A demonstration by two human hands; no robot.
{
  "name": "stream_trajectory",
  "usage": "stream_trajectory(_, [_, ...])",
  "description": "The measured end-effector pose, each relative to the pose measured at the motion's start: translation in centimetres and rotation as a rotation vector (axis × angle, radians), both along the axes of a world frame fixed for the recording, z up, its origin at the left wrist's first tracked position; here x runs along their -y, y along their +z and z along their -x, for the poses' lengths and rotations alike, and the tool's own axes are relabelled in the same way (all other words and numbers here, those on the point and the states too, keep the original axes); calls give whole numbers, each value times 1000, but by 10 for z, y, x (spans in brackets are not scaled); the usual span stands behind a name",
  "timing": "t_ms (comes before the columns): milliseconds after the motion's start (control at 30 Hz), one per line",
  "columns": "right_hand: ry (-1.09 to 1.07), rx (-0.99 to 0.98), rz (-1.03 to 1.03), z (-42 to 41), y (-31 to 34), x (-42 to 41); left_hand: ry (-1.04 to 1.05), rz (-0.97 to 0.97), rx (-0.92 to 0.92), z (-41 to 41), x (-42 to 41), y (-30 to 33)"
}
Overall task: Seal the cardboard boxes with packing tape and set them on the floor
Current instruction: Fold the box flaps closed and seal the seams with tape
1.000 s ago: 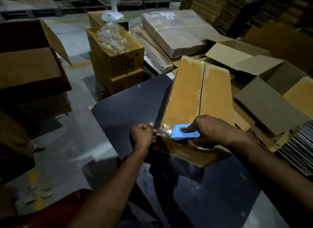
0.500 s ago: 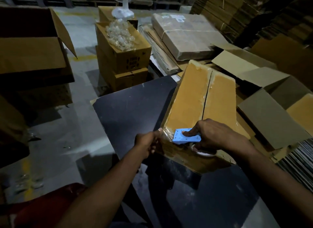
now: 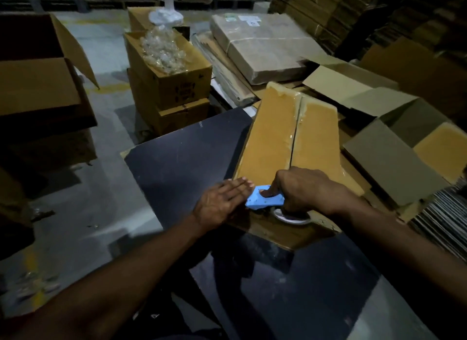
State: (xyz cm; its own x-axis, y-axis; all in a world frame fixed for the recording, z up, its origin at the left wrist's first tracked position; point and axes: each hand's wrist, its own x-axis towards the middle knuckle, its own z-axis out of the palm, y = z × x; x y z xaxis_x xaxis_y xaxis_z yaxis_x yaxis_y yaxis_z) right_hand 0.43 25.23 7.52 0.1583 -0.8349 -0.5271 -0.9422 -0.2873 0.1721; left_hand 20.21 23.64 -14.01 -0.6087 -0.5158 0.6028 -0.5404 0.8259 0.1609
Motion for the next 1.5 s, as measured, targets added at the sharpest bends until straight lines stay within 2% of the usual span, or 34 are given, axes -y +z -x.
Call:
stream_trajectory(233, [28,-34,47,21,1,-17,15,81,37,5,0,-5])
stream_trajectory(433, [-181,-158,-52,99,8,-35,-24,54,48,1,2,-8])
stream_trajectory(500, [-224,-142,-78,111,3,-42,-33,71,39,1,3,-6])
stream_trajectory(633, [-160,-141,-92,101,17,-53,-29,134,92,-1,5,-6])
stream_trajectory(767, [-53,-100,-123,71,25,-55,-58,93,98,-31,27,9])
stream_trajectory(900, [44,-70,-85,33,26,-47,-86,83,260,-62,59,39])
stream_trajectory(1000, [56,-97,-97,23,29,-44,-57,119,232,-37,38,53])
stream_trajectory(1100, [54,-96,-112,23,32,-43,-114,99,259,16,6,37])
stream_trajectory(1167, [57,-95,-110,24,33,-44,-167,94,207,34,2,24])
stream_trajectory(1500, [-7,-126,-109,74,36,-79,-179,89,152,31,5,12])
